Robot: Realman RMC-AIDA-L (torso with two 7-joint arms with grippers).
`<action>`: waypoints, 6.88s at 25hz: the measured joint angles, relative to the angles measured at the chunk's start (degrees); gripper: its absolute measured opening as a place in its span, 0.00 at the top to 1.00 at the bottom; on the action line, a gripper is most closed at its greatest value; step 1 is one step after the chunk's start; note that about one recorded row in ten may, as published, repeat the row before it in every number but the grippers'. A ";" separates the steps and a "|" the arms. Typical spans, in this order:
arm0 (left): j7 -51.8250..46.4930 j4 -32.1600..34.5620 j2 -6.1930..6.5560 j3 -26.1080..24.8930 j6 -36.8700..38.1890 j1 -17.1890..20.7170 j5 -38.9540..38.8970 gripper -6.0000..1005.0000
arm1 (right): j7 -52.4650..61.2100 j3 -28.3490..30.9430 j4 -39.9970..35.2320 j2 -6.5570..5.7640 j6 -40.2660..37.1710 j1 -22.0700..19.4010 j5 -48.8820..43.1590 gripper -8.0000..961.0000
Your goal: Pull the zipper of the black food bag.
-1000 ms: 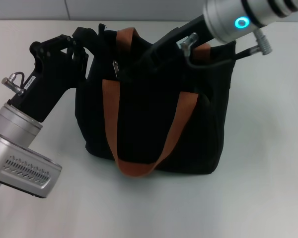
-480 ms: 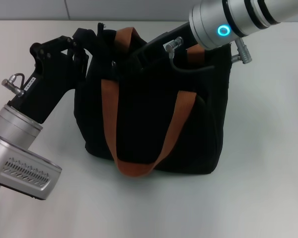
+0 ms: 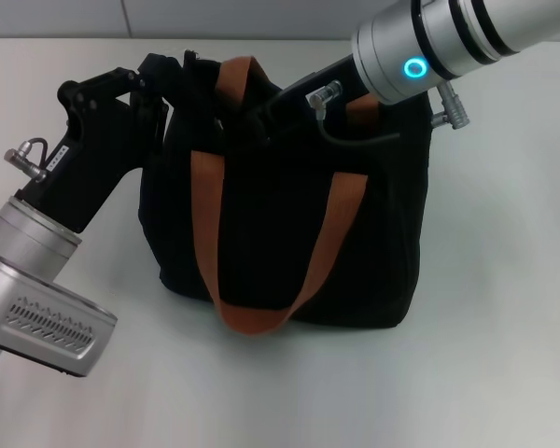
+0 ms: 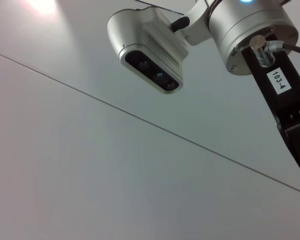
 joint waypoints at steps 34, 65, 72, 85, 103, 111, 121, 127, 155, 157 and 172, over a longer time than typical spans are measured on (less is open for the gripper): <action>-0.22 -0.09 0.00 -0.10 -0.38 -0.19 -0.57 0.98 | -6.82 5.54 -6.14 -0.43 -9.99 -2.46 -3.33 0.81; 1.34 -0.79 0.00 -0.09 -0.08 0.01 -0.52 0.98 | -4.04 10.84 4.19 -0.21 -9.18 3.62 0.38 0.59; 1.38 -0.79 0.00 -0.15 -0.15 0.05 -0.50 0.98 | -3.19 8.38 5.38 -0.05 -7.53 4.40 -0.07 0.59; 1.41 -0.97 0.00 -0.19 -0.07 0.06 -0.20 0.98 | -3.16 4.54 8.34 0.04 -2.25 5.41 0.22 0.65; 1.43 -0.97 0.00 -0.18 -0.24 0.46 -0.15 0.98 | -9.76 4.69 6.35 -0.24 -3.74 4.81 0.20 0.93; 1.42 -0.97 0.00 -0.18 -0.29 0.50 -0.22 0.98 | -10.37 4.95 6.01 -0.42 -6.40 4.79 -0.06 0.99; 1.40 -0.96 0.00 -0.18 -0.42 0.50 -0.41 0.98 | -10.96 5.72 5.91 -0.57 -8.79 4.58 -0.91 0.99; 1.40 -0.97 0.00 -0.18 -0.45 0.52 -0.52 0.98 | -10.58 6.82 4.66 -0.77 -10.53 3.53 -2.95 0.99; 1.34 -0.95 0.00 -0.73 -0.86 0.84 -0.50 0.98 | -6.11 16.49 -8.10 -0.74 -25.20 -4.86 -12.24 0.99; 1.33 -0.96 0.00 -0.73 -1.14 0.85 -0.49 0.98 | -6.00 18.43 -9.54 -0.74 -26.91 -6.09 -12.76 0.99; 0.83 -1.99 0.00 -1.42 -1.48 1.71 -0.33 0.98 | -9.72 30.48 -11.94 -0.80 -31.43 -11.10 -6.85 0.99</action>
